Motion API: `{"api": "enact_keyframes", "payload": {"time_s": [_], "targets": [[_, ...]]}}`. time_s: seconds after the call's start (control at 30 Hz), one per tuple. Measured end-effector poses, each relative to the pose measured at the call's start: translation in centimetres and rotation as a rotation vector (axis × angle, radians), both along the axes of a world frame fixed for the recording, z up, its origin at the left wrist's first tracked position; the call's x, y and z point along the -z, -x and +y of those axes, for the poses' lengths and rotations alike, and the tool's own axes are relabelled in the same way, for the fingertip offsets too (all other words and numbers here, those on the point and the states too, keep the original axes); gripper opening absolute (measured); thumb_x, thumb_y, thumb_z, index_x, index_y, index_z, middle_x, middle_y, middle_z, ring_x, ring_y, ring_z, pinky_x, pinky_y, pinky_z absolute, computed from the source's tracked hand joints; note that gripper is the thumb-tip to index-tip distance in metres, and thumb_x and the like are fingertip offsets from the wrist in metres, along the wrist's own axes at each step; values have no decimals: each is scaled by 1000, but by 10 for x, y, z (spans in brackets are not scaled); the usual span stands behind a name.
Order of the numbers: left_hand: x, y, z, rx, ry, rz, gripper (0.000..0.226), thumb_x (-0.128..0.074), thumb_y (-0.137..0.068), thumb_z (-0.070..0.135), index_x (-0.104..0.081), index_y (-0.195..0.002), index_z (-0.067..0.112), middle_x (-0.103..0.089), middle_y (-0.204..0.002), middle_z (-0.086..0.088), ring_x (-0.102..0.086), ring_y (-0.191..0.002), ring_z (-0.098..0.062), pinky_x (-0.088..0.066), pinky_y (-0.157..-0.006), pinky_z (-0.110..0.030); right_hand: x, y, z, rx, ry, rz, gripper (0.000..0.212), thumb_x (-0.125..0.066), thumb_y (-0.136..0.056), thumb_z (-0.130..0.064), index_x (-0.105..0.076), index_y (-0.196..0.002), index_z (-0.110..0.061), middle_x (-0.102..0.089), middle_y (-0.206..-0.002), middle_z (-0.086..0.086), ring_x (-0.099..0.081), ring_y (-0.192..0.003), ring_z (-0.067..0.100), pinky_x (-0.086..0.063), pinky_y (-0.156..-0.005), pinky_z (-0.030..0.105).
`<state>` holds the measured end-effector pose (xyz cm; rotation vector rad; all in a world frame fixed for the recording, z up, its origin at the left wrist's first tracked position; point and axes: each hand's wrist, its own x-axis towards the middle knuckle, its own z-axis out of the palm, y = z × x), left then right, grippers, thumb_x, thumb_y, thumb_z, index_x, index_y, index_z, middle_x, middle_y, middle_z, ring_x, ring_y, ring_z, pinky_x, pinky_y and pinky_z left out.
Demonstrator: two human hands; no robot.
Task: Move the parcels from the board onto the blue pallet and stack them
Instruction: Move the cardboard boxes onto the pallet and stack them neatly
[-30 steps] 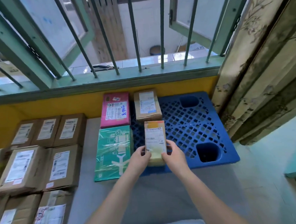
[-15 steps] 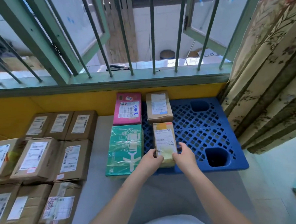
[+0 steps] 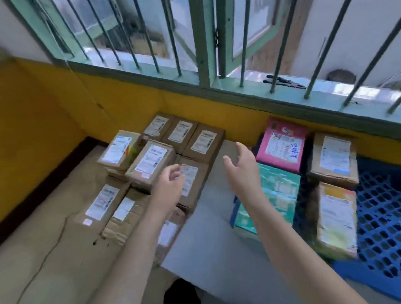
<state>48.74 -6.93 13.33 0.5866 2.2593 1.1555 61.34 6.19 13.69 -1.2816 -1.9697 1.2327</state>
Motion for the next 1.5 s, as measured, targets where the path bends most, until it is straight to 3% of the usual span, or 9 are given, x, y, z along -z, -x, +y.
{"api": "enact_keyframes", "payload": {"time_s": [0.1,0.53,0.7,0.8,0.9,1.03,1.13,1.3,1.5], "targets": [[17,66,-30,-72,11,-63,38,-51,-95,27,-51,-132,22,-58,-124,3,-55,-108,-14,-45,-85,-31,17,69,-24,-72,66,5,59,-52,-98,-28,-31,-152,-16,-36,-155,2,-37,-140,19,-32,-115,36],[125,239,-59,42,287,64,61,-52,-93,31,-33,-148,12,-35,-148,-9,-38,-133,-27,-36,-103,-37,120,254,-79,-192,477,-249,69,-50,-94,-31,-19,-155,-23,-33,-157,-5,-42,-136,18,-42,-106,39],[134,246,-55,37,316,55,65,-53,-91,34,-34,-148,11,-37,-148,-11,-31,-136,-30,-33,-107,-44,140,267,-80,-86,656,-165,57,-50,-90,-28,-34,-145,-25,-58,-134,-7,-61,-95,15,-50,-74,32],[125,245,-50,53,294,12,59,-54,-89,34,-44,-142,10,-43,-134,-12,-41,-125,-30,-38,-106,-43,141,262,-78,35,714,-122,55,-54,-91,-22,-36,-143,-21,-58,-135,-2,-60,-111,20,-53,-93,45],[107,230,-37,99,163,54,38,-56,-87,35,-61,-120,17,-43,-114,-1,-47,-113,-24,-45,-98,-42,125,243,-73,129,734,-33,47,-56,-89,-18,-46,-134,-21,-64,-119,-2,-64,-100,19,-56,-79,33],[75,188,-2,107,-19,127,27,-61,-83,37,-50,-108,32,-43,-119,2,-52,-99,-4,-45,-73,-21,87,200,-62,254,689,131,42,-63,-88,-21,-50,-128,-20,-65,-110,-3,-65,-83,7,-48,-48,15],[49,142,31,168,-221,9,30,-65,-85,31,-48,-109,29,-50,-120,-2,-57,-94,6,-46,-69,-8,59,152,-42,340,466,186,45,-62,-86,-23,-47,-128,-27,-60,-113,-10,-60,-92,-2,-46,-63,13],[25,37,80,256,-351,-80,47,-69,-86,27,-44,-125,20,-51,-130,-6,-55,-116,-14,-50,-97,-36,26,39,3,423,220,266,57,-62,-84,-27,-42,-137,-31,-56,-121,-14,-57,-109,3,-50,-86,21],[14,-121,129,359,-224,-14,67,-65,-81,43,-38,-140,30,-41,-135,6,-46,-122,-6,-44,-104,-37,11,-124,61,402,173,279,53,-61,-85,-23,-46,-135,-28,-58,-122,-10,-56,-112,9,-51,-85,23]]}}
